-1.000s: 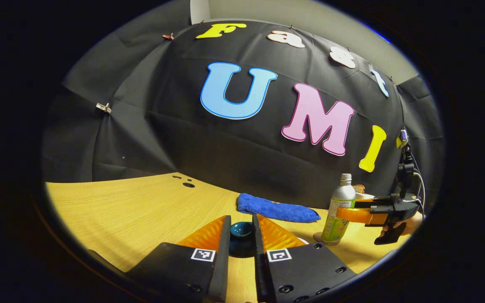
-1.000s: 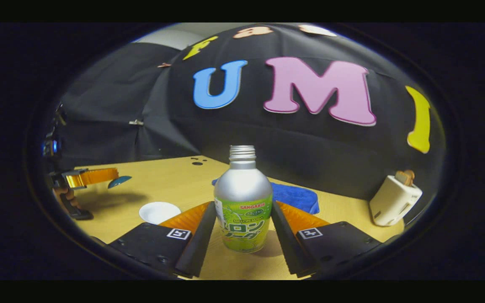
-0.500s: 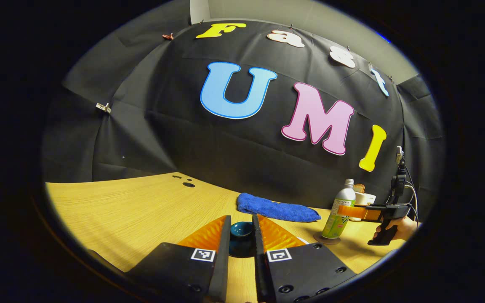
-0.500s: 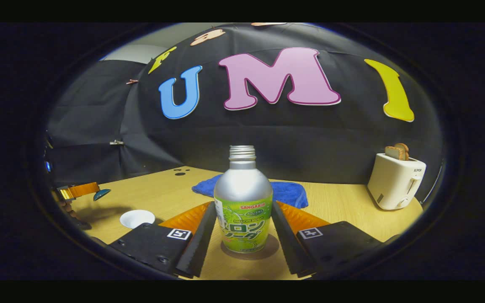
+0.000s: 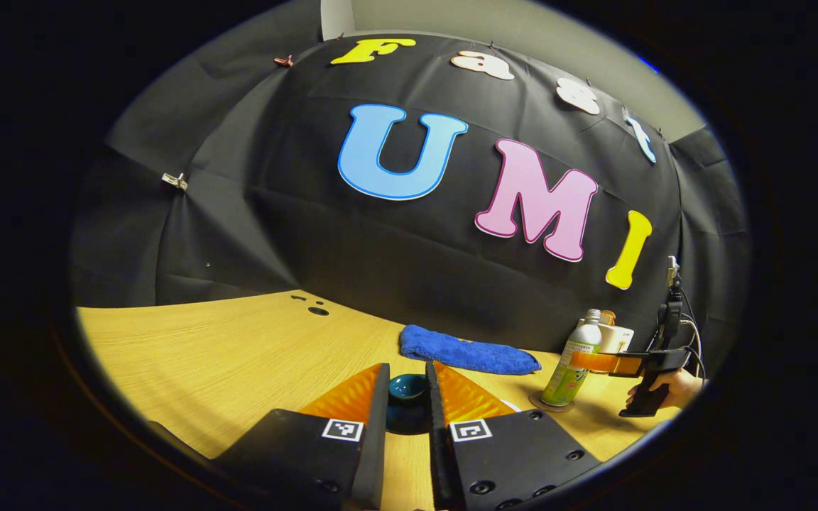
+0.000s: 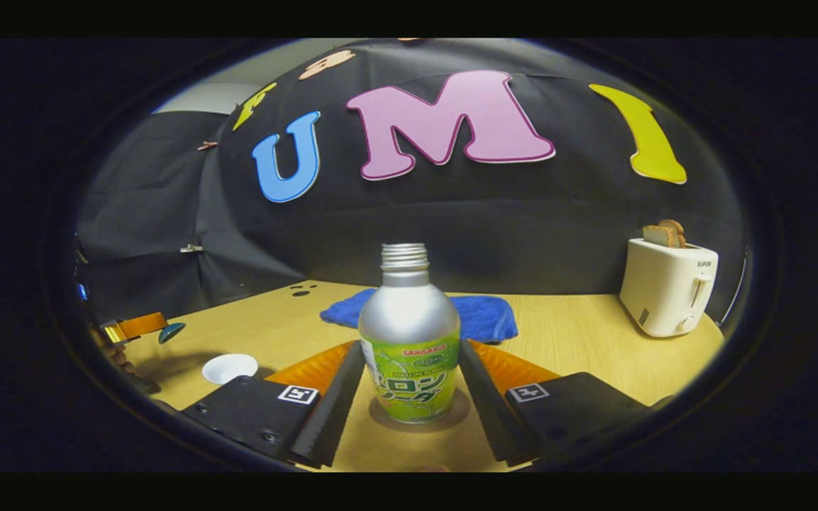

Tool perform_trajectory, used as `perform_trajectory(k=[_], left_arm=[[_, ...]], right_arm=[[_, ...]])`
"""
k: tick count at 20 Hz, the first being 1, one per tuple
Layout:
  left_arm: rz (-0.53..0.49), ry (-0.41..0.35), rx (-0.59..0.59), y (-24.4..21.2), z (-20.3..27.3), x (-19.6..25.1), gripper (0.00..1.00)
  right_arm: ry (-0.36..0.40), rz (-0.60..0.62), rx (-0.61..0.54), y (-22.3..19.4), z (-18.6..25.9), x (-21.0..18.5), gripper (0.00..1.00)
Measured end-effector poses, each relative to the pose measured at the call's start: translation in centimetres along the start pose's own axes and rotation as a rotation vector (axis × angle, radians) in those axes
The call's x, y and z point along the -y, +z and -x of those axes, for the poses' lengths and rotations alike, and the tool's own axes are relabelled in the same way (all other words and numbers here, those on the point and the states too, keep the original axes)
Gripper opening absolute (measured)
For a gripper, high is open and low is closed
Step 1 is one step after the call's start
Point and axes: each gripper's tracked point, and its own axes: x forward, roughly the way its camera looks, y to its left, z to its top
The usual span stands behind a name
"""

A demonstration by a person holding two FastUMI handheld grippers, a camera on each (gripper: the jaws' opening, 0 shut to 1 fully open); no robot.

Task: Open the teacup lid with one hand, grasp the water bottle and pour water into the teacup with the other hand; after pouring, place the water bottle on the coaster and then close the teacup lid.

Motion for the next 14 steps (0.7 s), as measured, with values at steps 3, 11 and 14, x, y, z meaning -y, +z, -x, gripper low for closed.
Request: perform_trajectory(k=[3, 11, 14], left_arm=[[-0.004, 0.001, -0.001, 0.1, 0.0, 0.0, 0.3], [-0.022, -0.032, 0.016, 0.1, 0.2, 2.1, 0.3], [-0.035, -0.089, 0.017, -0.1, 0.2, 4.6, 0.3]], right_arm=[[0.001, -0.022, -0.026, -0.8, 0.0, 0.1, 0.86], [-0.106, 0.027, -0.014, -1.6, 4.1, 1.9, 0.96], [-0.12, 0.045, 0.018, -1.2, 7.2, 1.6, 0.96]])
